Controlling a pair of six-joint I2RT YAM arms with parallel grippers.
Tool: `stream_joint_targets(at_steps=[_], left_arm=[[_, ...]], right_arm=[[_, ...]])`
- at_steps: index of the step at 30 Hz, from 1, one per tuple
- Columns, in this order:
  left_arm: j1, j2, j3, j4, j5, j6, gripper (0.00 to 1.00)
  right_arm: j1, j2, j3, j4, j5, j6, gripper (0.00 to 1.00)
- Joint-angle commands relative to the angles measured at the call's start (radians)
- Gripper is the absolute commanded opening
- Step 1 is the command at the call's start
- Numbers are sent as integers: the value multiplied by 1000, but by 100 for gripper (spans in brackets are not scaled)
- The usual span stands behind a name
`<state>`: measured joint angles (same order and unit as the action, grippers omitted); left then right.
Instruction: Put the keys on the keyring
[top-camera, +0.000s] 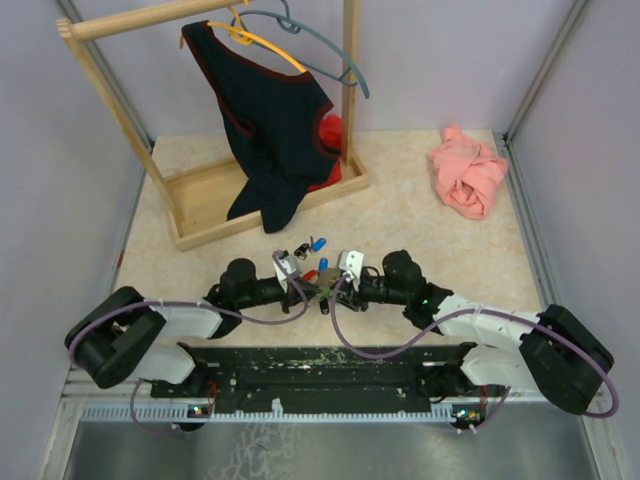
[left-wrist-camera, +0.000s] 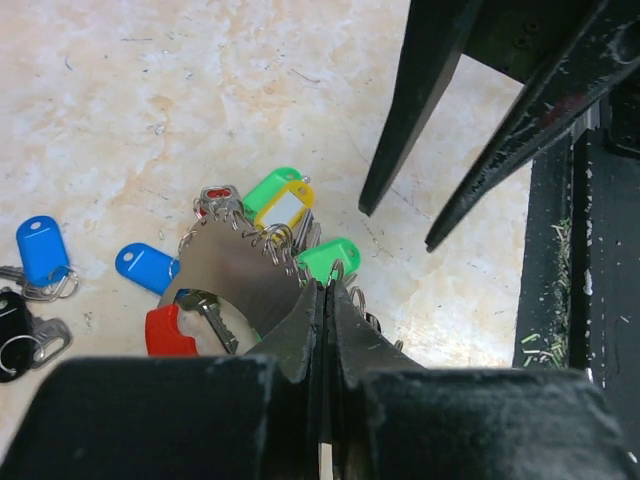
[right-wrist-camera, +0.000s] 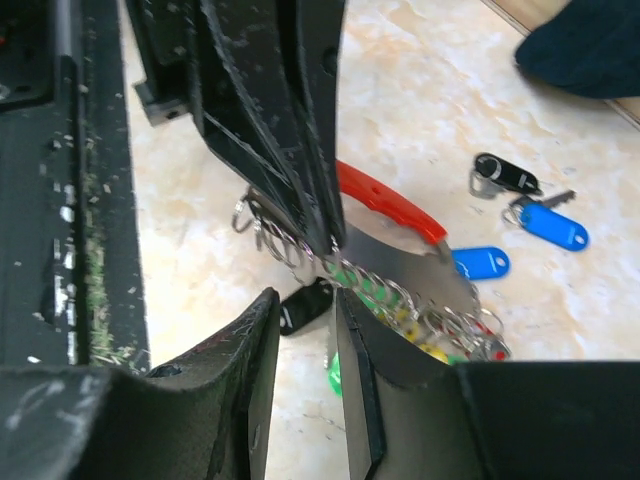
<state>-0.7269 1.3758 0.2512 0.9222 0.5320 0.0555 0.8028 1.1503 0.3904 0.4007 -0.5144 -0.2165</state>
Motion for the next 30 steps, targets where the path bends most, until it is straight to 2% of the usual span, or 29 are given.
stream_joint_targets(at_steps=[1, 6, 15, 23, 30], left_arm=[[-5, -40, -5, -38, -16, 66, 1], [-49, -41, 23, -104, -75, 123, 1], [-125, -89, 61, -234, -238, 255, 1], [-218, -120, 60, -251, -377, 319, 1], [-235, -120, 58, -241, -373, 312, 1]], right_arm=[[4, -26, -15, 57, 117, -54, 30], [4, -3, -33, 127, 131, -103, 30], [4, 49, -24, 112, 103, -135, 30], [4, 82, -26, 169, 51, -169, 30], [6, 131, -9, 171, 2, -179, 29]])
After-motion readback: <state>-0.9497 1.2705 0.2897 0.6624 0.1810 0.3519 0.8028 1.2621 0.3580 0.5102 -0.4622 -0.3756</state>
